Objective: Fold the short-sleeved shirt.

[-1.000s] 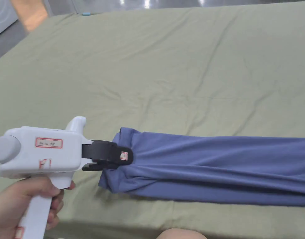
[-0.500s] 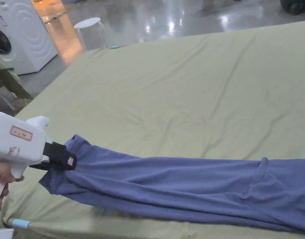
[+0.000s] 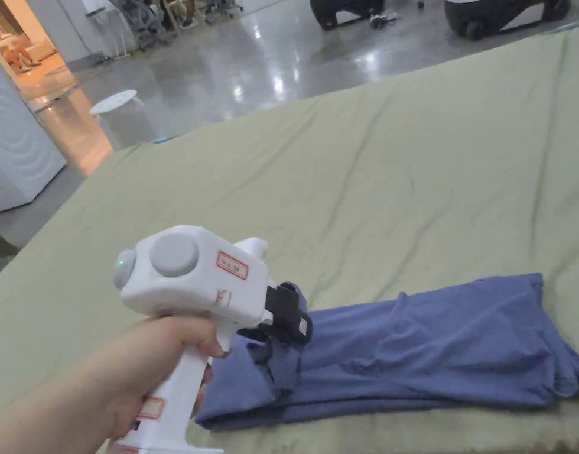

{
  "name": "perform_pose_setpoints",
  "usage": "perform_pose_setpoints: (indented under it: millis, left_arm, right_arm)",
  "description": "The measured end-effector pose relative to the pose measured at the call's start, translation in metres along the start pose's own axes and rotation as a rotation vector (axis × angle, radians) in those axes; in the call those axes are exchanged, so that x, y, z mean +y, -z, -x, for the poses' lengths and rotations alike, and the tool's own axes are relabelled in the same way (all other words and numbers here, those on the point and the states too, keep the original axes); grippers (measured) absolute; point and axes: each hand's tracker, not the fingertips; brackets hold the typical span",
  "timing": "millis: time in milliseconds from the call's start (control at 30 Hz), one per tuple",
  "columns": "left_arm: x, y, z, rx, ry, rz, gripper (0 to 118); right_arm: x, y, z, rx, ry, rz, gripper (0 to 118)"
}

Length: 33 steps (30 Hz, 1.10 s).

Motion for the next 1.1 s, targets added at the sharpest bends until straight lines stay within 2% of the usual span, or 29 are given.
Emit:
perform_pose_setpoints:
  millis: [133,167,200,233,267,300,367,467,500,533,567,633,700,833,933,967,1033,1100]
  left_arm:
    - [0.007,0.059,-0.022,0.048,0.087,0.022,4]
    - [0.008,0.068,-0.027,0.060,0.069,0.021,12]
    - [0.007,0.071,-0.029,0.033,0.044,0.031,29]
    - [0.006,0.069,-0.031,-0.073,0.006,0.050,62]
    - [0.005,0.062,-0.033,-0.146,-0.015,0.047,85]
    - [0.002,0.048,-0.037,-0.213,-0.027,0.036,97]
    - [-0.005,0.010,-0.043,-0.242,0.007,-0.087,97]
    - [-0.011,-0.035,-0.034,-0.073,0.084,-0.212,90]
    - [-0.011,-0.040,-0.024,0.031,0.087,-0.233,75]
    - [-0.010,-0.037,-0.017,0.127,0.073,-0.218,26]
    - [-0.010,-0.029,-0.012,0.206,0.073,-0.193,0]
    - [-0.016,-0.004,-0.010,0.283,0.072,-0.114,0]
    - [-0.019,0.022,-0.018,0.159,0.130,-0.027,0]
    - [-0.011,0.079,-0.047,0.101,0.145,0.085,0]
    - [-0.003,0.088,-0.063,0.193,0.200,0.107,0]
    - [-0.002,0.079,-0.063,0.163,0.195,0.093,0]
    - [0.001,0.047,-0.061,-0.104,0.123,0.015,0]
    - [-0.007,0.010,-0.049,-0.230,0.087,-0.080,0]
  right_arm:
    - [-0.007,-0.019,-0.014,-0.056,0.025,-0.024,9]
    - [-0.009,-0.023,-0.019,-0.063,0.056,-0.031,9]
    - [-0.011,-0.025,-0.025,-0.062,0.082,-0.033,9]
    - [-0.013,-0.026,-0.030,-0.062,0.098,-0.032,9]
    - [-0.013,-0.023,-0.029,-0.066,0.099,-0.027,9]
    - [-0.014,-0.021,-0.030,-0.072,0.096,-0.022,9]
    - [-0.017,-0.017,-0.030,-0.077,0.089,-0.009,8]
    - [-0.016,-0.009,-0.023,-0.044,0.094,-0.003,8]
    - [-0.016,-0.008,-0.019,-0.025,0.090,-0.006,8]
    - [-0.015,-0.005,-0.015,-0.010,0.081,-0.006,8]
    - [-0.015,-0.004,-0.011,-0.004,0.072,-0.006,8]
    - [-0.015,-0.003,-0.006,0.002,0.059,-0.006,8]
    - [-0.015,-0.003,0.000,0.001,0.049,-0.005,8]
    - [-0.015,-0.009,0.004,-0.023,0.045,0.006,8]
    - [-0.011,-0.016,0.007,-0.044,0.039,0.001,8]
    - [-0.010,-0.018,0.008,-0.049,0.038,-0.002,8]
    - [-0.008,-0.019,0.008,-0.056,0.039,-0.004,8]
    - [-0.005,-0.015,0.009,-0.062,0.037,0.007,8]
